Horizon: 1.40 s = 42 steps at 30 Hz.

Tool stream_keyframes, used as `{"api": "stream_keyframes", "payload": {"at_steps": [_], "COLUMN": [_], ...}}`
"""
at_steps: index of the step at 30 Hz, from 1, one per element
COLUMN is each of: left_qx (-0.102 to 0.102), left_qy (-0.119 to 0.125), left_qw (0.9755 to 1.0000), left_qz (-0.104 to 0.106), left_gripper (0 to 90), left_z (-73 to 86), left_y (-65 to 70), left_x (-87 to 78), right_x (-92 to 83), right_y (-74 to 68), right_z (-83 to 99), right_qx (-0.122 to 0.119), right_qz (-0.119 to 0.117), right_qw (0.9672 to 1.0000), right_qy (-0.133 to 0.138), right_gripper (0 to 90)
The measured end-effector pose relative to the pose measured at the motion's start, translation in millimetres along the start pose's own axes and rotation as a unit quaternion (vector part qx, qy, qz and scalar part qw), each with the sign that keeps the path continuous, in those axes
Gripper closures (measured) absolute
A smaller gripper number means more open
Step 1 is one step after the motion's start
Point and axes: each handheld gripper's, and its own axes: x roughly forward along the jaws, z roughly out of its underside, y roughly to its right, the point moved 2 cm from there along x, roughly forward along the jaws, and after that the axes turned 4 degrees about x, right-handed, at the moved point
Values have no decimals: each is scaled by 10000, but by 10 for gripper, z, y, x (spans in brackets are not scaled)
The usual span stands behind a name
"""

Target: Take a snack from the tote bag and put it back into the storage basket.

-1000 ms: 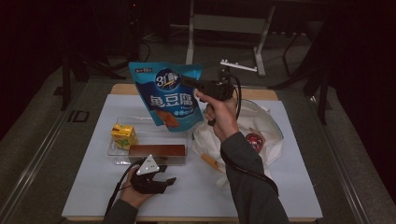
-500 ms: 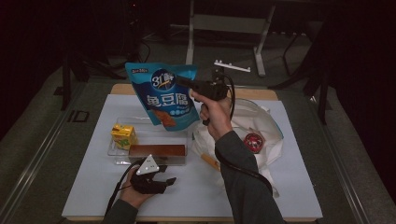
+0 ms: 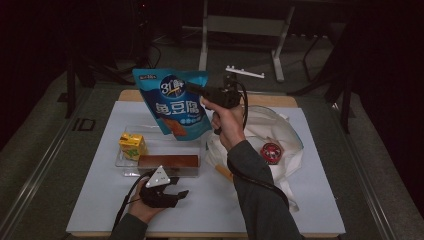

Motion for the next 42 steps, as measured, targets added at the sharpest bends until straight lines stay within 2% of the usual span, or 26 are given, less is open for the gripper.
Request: {"api": "stream_keyframes", "payload": {"at_steps": [11, 24, 34, 42], "left_qx": [6, -13, 6, 19], "left_qy": [12, 35, 44, 38], "left_qw": [10000, 10000, 10000, 10000], "left_qz": [-1, -2, -1, -3], "left_gripper": [384, 384, 384, 384], "left_z": [1, 2, 3, 3], "left_y": [-3, -3, -6, -8], "left_x": [-2, -3, -9, -12], "right_x": [155, 423, 619, 661], "right_y": [42, 33, 150, 210], "right_z": [52, 188, 380, 456], "right_qx": [155, 180, 306, 345], "right_qz": [18, 80, 160, 202], "right_qw": [9999, 9997, 9989, 9988], "right_qy": [-11, -166, -301, -288], "right_gripper": [890, 889, 888, 887]}}
